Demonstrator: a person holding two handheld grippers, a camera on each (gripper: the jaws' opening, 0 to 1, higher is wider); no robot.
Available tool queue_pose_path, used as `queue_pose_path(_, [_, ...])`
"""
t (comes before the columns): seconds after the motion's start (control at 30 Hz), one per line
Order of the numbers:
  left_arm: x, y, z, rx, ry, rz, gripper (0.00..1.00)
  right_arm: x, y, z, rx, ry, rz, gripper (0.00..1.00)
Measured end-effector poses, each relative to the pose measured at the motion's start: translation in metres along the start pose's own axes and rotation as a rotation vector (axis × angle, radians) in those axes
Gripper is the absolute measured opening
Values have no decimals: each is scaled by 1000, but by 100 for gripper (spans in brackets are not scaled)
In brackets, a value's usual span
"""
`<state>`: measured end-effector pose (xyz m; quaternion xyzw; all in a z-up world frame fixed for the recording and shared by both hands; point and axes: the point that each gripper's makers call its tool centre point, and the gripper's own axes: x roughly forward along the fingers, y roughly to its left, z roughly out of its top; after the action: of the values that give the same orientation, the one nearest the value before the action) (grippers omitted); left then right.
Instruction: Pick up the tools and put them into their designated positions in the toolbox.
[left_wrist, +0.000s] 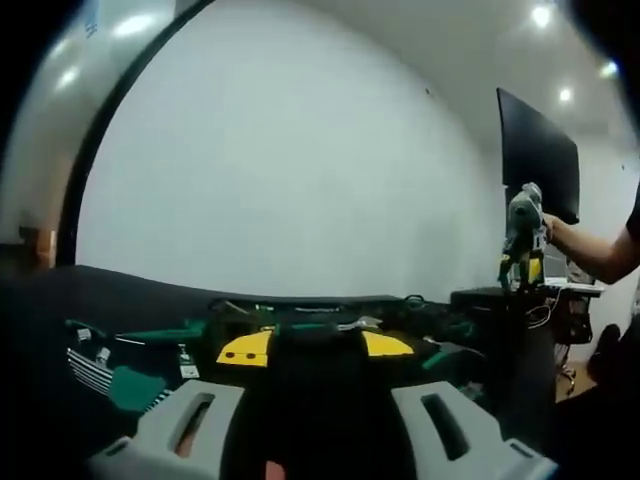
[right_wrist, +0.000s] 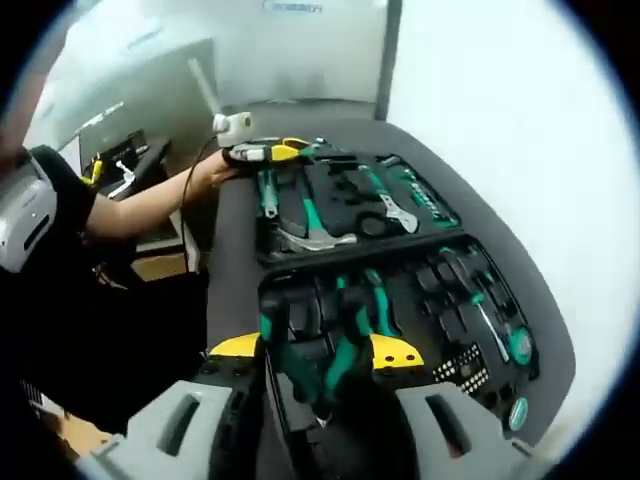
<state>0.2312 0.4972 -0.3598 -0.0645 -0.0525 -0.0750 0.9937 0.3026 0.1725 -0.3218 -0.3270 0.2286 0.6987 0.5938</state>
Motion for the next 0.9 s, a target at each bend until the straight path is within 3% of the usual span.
queue_pose_path(0.27, [1, 3, 0, -6, -1, -1, 33, 27, 7, 14, -18, 40, 28, 36])
queue_pose_path(0.57, [2, 5, 0, -5, -1, 2, 33, 72, 28, 7, -92, 143, 96, 36])
queue_pose_path(0.77, [2, 4, 0, -8, -1, -1, 33, 85, 30, 1, -75, 169, 106, 37])
queue_pose_path(0.9, [1, 4, 2, -16, -11, -2, 33, 86, 35, -4, -60, 166, 109, 28])
